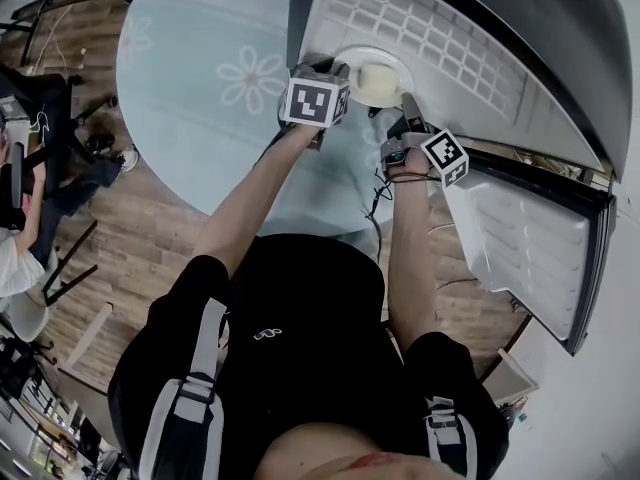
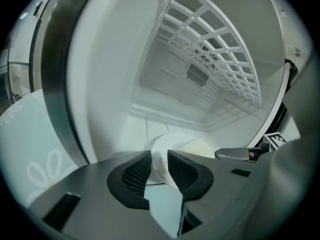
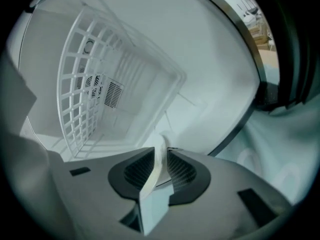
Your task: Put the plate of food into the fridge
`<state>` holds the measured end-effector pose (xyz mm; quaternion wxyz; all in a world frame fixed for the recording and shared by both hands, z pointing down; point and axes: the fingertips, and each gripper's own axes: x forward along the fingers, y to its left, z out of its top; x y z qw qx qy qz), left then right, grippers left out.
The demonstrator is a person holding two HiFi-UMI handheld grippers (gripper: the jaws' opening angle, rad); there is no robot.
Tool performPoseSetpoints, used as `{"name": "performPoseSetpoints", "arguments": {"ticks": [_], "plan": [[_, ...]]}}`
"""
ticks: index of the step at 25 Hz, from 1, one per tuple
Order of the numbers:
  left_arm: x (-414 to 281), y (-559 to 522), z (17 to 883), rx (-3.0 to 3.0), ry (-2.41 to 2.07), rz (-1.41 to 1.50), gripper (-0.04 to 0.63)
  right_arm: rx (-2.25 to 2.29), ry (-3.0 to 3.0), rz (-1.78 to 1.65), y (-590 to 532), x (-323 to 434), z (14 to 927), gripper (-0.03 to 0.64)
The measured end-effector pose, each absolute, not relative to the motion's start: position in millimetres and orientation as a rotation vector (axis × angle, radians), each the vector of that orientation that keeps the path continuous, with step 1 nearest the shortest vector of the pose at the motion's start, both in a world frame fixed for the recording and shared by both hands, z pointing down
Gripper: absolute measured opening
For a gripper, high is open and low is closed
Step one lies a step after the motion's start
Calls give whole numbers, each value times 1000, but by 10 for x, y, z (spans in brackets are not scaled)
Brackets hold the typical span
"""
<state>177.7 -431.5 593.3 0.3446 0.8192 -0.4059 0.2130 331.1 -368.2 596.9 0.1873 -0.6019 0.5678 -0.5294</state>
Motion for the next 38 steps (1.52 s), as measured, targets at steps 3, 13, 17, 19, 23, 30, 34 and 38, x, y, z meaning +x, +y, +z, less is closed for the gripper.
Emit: {"name": "performPoseSetpoints", "arguments": {"ticks": [3, 13, 17, 19, 23, 30, 34, 38], "plan": [[1776, -4282, 5829, 2149, -1086, 532, 117, -1745, 1594, -1452, -3622, 3438, 5862, 101], [1523, -3973, 5087, 2270, -1123, 295, 63, -1857, 1908, -1159, -3493, 3136, 5132, 6], [1449, -3790, 4627, 2375, -1130, 174, 28, -1832, 2045, -1026, -3441, 2928, 4783, 3], [1390, -3681, 4403, 2413, -1127, 109, 16, -1782, 2098, -953, -3406, 2792, 4554, 3], [1231, -3514, 4021, 2496, -1166, 35, 9, -1629, 2297, -734, -3319, 2400, 4110, 2], [1131, -3280, 3608, 2635, -1213, 22, -5, -1518, 2586, -457, -3074, 1895, 3679, 0], [1224, -3128, 3484, 2724, -1223, 19, -5, -1605, 2679, -289, -2954, 1881, 3607, 0], [1403, -2980, 3408, 2837, -1191, 43, -2, -1675, 2681, -233, -2890, 1941, 3597, 0]]}}
